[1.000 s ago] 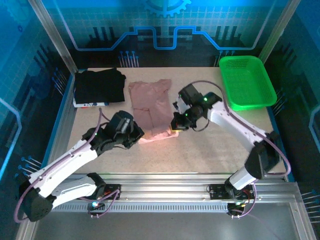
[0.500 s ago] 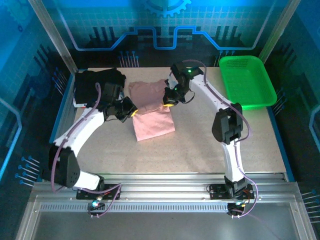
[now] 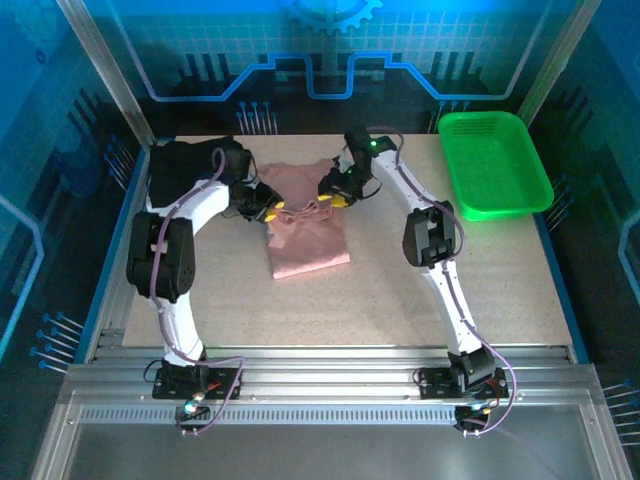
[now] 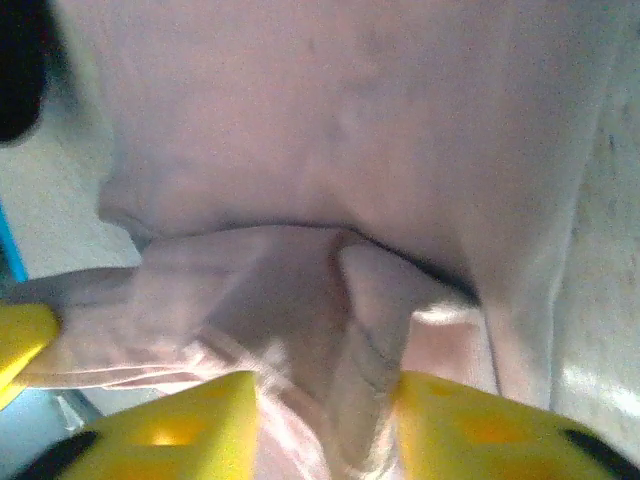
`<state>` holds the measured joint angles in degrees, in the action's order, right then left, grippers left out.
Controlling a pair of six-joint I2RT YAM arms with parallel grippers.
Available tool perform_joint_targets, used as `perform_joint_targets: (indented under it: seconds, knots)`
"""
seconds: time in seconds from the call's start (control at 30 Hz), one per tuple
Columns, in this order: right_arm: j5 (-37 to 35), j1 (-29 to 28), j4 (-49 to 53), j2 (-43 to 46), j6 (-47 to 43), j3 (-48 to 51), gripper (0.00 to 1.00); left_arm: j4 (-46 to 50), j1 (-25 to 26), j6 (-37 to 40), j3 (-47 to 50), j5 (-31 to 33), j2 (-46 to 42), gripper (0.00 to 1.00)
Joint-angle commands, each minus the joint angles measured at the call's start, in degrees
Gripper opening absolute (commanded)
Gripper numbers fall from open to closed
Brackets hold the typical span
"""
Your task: Fold and stack the t-shirts
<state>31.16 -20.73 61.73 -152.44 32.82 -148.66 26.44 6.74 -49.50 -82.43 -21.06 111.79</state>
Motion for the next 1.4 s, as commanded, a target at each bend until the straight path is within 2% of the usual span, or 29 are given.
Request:
perform_joint_targets:
  seconds: [0.0, 0.07, 0.13, 0.2, 0.27, 0.37, 0.5, 0.57, 0.67, 0.77, 1.0, 1.17, 1.37]
  knots:
    - [9.3, 4.3, -12.8, 0.5, 11.3, -7.0, 0.59, -3.1, -1.4, -1.5, -7.7, -2.6, -0.7, 0.48]
    - [9.1, 5.2, -12.1, 4.2, 9.9, -8.7, 0.64, -3.1, -1.7, -1.5, -10.5, -1.6, -4.0, 0.52]
    - [8.0, 5.8, -6.7, 10.0, 4.6, -5.5, 0.67, -2.6, -2.1, -1.6, -10.3, -1.0, -8.6, 0.59]
    - [6.2, 5.8, -1.9, 18.2, -1.4, 4.1, 0.68, -0.2, -2.2, -1.7, -8.4, -1.4, -13.4, 0.65]
    - [4.0, 5.9, -2.7, 29.6, -4.4, 21.5, 0.71, 4.8, -1.9, 0.5, -4.6, -0.8, -18.9, 0.70]
    - [5.2, 5.7, -12.2, 43.1, -4.4, 46.7, 0.75, 6.9, -0.3, 1.5, 8.3, 0.8, -28.9, 0.75]
    - [6.7, 4.4, -19.8, 50.8, -4.0, 66.4, 0.75, 6.0, 3.9, -0.3, 26.7, 1.9, -38.8, 0.76]
    - [6.7, 3.1, -22.5, 51.3, -4.0, 72.0, 0.75, 0.6, 6.0, -4.6, 36.4, 0.9, -42.3, 0.76]
    - [7.9, 1.7, -27.6, 50.2, -2.1, 77.2, 0.74, -7.8, 8.3, -10.2, 46.1, 2.0, -45.1, 0.75]
    - [7.2, 0.6, -29.3, 47.6, -1.0, 78.7, 0.73, -11.9, 9.4, -12.7, 49.6, 2.7, -43.6, 0.75]
    - [6.7, -1.5, -31.4, 42.5, 0.8, 78.2, 0.71, -21.5, 10.6, -16.4, 49.8, 5.0, -37.3, 0.73]
    - [5.3, -2.9, -31.2, 39.5, 1.7, 76.3, 0.70, -24.1, 11.0, -17.2, 47.7, 5.8, -32.2, 0.72]
    - [3.7, -3.6, -31.6, 36.4, 3.3, 73.8, 0.65, -27.4, 11.0, -18.5, 46.4, 7.1, -27.2, 0.66]
